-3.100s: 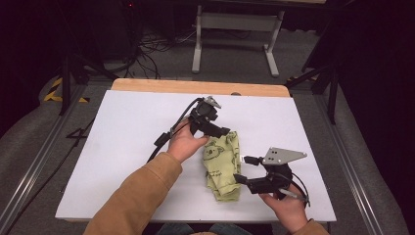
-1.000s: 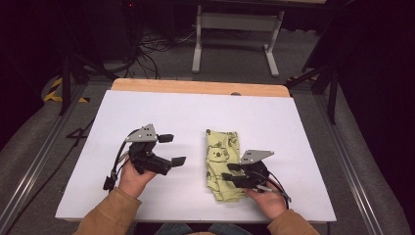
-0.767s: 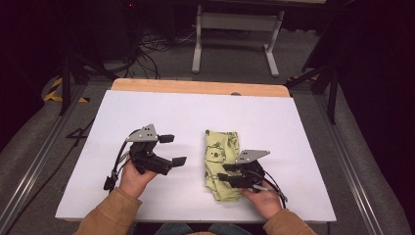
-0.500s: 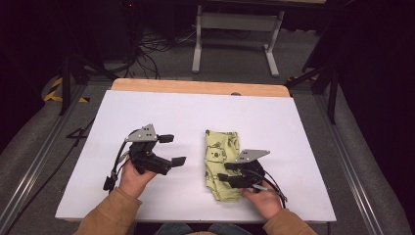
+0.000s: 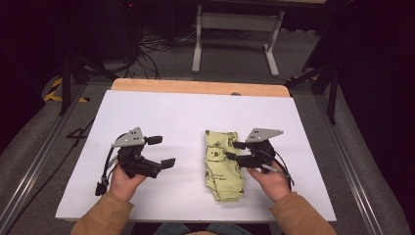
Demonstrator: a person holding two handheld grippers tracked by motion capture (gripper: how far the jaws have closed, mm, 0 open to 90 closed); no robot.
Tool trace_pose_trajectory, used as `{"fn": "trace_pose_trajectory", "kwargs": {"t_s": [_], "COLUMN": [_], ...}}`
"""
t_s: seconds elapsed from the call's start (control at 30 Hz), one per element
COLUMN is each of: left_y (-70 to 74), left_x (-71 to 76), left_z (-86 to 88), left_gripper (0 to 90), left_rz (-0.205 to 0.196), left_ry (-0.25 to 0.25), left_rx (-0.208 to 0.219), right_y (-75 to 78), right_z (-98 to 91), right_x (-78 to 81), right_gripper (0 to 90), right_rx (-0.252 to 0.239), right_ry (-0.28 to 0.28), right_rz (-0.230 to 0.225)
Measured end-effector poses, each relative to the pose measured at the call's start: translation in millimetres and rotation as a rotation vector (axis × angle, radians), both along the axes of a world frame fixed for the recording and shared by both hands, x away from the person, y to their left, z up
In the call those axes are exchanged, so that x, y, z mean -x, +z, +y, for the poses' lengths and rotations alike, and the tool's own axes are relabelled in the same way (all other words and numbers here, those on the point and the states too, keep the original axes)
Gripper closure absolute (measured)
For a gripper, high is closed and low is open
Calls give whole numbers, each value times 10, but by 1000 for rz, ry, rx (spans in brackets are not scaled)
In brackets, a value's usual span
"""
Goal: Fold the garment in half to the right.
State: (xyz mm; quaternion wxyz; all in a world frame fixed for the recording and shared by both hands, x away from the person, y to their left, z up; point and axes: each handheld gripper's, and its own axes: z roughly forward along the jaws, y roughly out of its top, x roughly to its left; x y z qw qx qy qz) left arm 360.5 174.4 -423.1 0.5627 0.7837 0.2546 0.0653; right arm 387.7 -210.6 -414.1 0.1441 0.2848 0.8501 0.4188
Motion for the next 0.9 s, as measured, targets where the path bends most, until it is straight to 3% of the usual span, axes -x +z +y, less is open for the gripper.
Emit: {"fn": "trace_pose_trajectory", "kwargs": {"t_s": [0.13, 0.17, 0.23, 0.37, 0.57, 0.73, 0.83, 0.9], "left_y": [-27, -27, -45, -70, -91, -100, -110, -110], "left_x": [62, 62, 94, 112, 133, 136, 133, 133], "left_z": [134, 134, 210, 265, 305, 305, 300, 301], "left_gripper": [52, 52, 54, 54, 54, 54, 54, 54], "left_rz": [-7, -7, -11, -5, 2, 4, 10, 11], "left_ry": [28, 28, 42, 54, 66, 64, 59, 59], "left_rx": [16, 16, 25, 32, 35, 38, 41, 39], "right_y": [31, 31, -33, -121, -229, -311, -365, -403], "right_z": [-26, -26, -63, -94, -67, -58, -56, -62], "right_x": [-363, -363, -576, -746, -843, -896, -933, -966], "right_gripper": [647, 647, 683, 707, 700, 635, 663, 741], "right_rx": [61, 61, 92, 118, 163, 200, 216, 217], "right_ry": [-42, -42, -73, -91, -90, -112, -119, -118], "right_rz": [-9, -9, 20, 55, 87, 101, 122, 141]}}
